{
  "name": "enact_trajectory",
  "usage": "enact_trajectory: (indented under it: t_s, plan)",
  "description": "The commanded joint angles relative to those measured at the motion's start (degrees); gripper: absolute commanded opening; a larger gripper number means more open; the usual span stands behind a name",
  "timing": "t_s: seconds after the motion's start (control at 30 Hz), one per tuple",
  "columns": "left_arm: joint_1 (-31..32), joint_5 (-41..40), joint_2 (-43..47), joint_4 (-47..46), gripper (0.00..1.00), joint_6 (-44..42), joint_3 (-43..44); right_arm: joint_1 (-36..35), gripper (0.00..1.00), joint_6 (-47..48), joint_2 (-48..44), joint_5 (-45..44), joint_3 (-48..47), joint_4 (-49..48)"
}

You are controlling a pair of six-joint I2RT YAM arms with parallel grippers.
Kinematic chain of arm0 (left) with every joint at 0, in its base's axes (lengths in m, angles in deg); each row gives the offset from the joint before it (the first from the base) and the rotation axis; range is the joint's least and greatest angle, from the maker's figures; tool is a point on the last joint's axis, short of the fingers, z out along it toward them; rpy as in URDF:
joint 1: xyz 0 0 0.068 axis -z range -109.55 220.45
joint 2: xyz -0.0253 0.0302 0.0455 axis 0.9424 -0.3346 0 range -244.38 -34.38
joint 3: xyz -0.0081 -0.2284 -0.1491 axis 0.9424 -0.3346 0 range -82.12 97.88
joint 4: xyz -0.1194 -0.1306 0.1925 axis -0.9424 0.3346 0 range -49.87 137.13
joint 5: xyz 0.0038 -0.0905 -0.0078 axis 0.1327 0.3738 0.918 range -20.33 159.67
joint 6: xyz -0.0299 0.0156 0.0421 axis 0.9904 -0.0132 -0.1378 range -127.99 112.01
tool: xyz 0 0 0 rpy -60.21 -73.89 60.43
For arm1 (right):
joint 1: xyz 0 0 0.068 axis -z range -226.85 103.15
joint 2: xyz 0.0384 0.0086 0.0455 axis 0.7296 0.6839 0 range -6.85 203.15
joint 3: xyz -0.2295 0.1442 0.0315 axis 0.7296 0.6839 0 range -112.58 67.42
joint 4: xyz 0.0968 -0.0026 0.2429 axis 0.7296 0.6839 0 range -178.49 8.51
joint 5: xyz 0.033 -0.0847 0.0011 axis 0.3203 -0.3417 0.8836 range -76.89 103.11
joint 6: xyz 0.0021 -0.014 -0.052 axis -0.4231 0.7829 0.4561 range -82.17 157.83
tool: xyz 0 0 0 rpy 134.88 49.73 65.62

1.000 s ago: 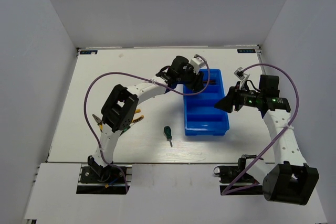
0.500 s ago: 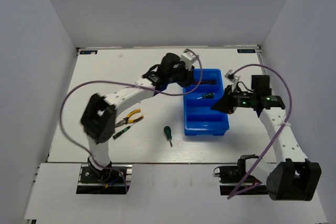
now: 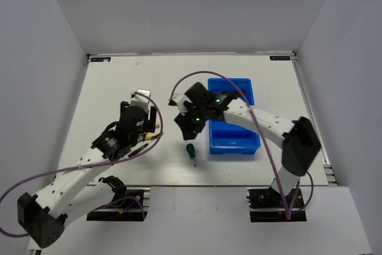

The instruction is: Sort the tools into containers

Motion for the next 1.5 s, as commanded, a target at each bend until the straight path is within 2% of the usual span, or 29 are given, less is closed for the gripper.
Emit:
enact_trajectory:
  t_s: [0.0, 0.03, 0.1, 0.27, 0.37, 0.7, 1.0, 1.23, 1.37, 1.4, 1.47]
  plan:
    - [-0.3, -10.9, 10.7, -3.5, 0.84, 0.3, -0.9, -3.8, 0.55, -10.2, 7.0, -14.6, -6.3, 4.0]
    - [-0.3, -10.9, 12.0, -3.5, 0.84, -0.9, -2.0, -4.2, 0.55, -13.9, 8.4, -17.2, -6.9, 4.3]
    - [-0.3, -10.9, 12.8, -2.9, 0.84, -0.9, -2.0, -5.1, 0.60, -15.0, 11.6, -21.4, -7.9, 4.6]
    - [-0.3, -6.1, 11.4, -4.1, 0.85, -5.8, -2.0, -4.9, 0.66, -14.9, 12.8, -23.4, -7.8, 4.9]
    - [-0.3, -1.3, 10.5, -4.6, 0.85, -7.2, -2.0, -4.9, 0.66, -14.8, 12.7, -22.7, -6.5, 5.2]
    - [-0.3, -0.7, 11.7, -4.6, 0.85, -7.8, -2.0, -5.7, 0.65, -17.2, 16.0, -13.7, -3.7, 4.7]
    - [-0.3, -0.2, 11.7, -4.6, 0.85, -8.3, -2.0, -6.5, 0.65, -17.9, 18.0, -13.0, -1.8, 3.7]
    - [-0.3, -0.2, 12.3, -4.6, 0.85, -8.3, -2.0, -8.0, 0.64, -18.1, 20.7, -16.2, -2.0, 3.5]
    - [-0.3, -0.2, 12.3, -4.6, 0.85, -8.3, -2.0, -8.9, 0.47, -17.7, 21.4, -19.9, -1.8, 2.6]
    - [-0.3, -0.2, 12.3, -4.6, 0.85, -8.3, -2.0, -9.1, 0.33, -18.0, 21.5, -20.4, -1.7, 2.5]
    - [-0.3, -0.2, 12.8, -4.6, 0.85, -8.3, -2.0, -9.1, 0.12, -16.9, 21.4, -19.9, -1.8, 2.3]
